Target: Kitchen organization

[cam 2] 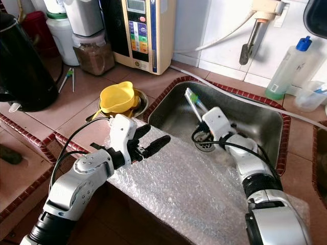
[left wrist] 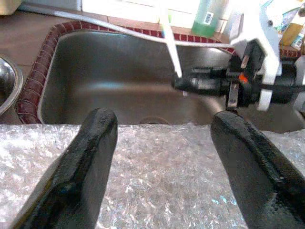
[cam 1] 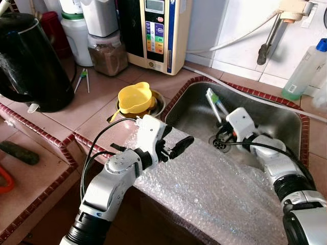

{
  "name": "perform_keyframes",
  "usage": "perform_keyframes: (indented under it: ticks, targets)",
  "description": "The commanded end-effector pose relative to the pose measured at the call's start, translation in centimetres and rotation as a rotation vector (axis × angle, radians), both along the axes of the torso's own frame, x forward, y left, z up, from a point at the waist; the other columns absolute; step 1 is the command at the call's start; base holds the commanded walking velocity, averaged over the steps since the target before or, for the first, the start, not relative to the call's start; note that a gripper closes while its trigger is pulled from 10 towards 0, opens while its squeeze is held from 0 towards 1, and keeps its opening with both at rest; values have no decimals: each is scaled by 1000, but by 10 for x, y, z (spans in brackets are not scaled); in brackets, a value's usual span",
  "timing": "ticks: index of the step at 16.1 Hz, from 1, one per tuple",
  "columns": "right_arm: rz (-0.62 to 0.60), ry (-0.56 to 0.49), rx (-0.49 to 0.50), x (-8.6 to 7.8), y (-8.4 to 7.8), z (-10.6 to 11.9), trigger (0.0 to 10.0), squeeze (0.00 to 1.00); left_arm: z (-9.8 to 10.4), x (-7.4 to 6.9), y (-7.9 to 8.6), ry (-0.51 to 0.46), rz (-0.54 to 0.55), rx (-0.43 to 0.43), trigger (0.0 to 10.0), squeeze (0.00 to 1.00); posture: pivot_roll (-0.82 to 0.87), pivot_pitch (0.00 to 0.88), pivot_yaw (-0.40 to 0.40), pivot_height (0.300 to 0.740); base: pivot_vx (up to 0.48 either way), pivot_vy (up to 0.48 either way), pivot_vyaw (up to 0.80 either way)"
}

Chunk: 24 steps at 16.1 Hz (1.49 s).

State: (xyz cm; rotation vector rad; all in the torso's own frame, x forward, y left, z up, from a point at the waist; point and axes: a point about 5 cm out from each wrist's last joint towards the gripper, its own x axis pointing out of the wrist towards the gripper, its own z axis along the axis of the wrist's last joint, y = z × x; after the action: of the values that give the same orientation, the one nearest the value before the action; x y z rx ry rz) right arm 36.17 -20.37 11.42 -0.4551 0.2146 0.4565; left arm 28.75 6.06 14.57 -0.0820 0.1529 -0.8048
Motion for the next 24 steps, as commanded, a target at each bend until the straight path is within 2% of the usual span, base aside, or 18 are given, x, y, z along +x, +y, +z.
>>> perform_keyframes:
  ticks: [1,4,8,10,13,15,16,17,18,20,21,24]
  targets:
    - [0,18,25,0,4,-3,10000,1000,2,1,-1,-25,7,27,10000,1000,-67,44,33,740,0,0,0]
    - [-26,49,73,-5,5,-13,10000,1000,2,2,0,-29,15,35,10000,1000,-68,46,36,740,0,0,0]
    - [-119,20,162,-7,7,-16,10000,1000,2,4,0,-45,37,34,10000,1000,-68,47,35,740,0,0,0]
    - [-153,-21,276,-9,18,-13,10000,1000,5,9,2,-54,80,18,10000,1000,-68,49,38,740,0,0,0]
    - [-172,-55,337,-15,27,-12,10000,1000,9,14,6,-79,146,4,10000,1000,-72,50,42,740,0,0,0]
    - [-182,-128,338,-21,27,-7,10000,1000,15,25,18,-121,260,-10,10000,1000,-78,51,43,740,0,0,0]
    - [-206,-173,369,-24,25,-1,10000,1000,21,35,29,-142,365,-29,10000,1000,-79,51,42,740,0,0,0]
    - [-210,-189,376,-24,24,1,10000,1000,22,38,32,-142,385,-40,10000,1000,-81,51,42,740,0,0,0]
    - [-216,-249,394,-28,25,11,10000,1000,26,47,41,-142,465,-48,10000,1000,-83,52,43,740,0,0,0]
    - [-183,-304,427,-34,32,26,10000,1000,31,62,57,-126,600,-50,10000,1000,-93,56,50,740,0,0,0]
    - [-137,-343,421,-40,41,36,10000,1000,36,72,68,-123,676,-80,10000,1000,-97,56,54,740,0,0,0]
    - [-62,-353,449,-52,57,47,10000,1000,38,84,82,-79,768,-89,10000,1000,-104,60,62,740,0,0,0]
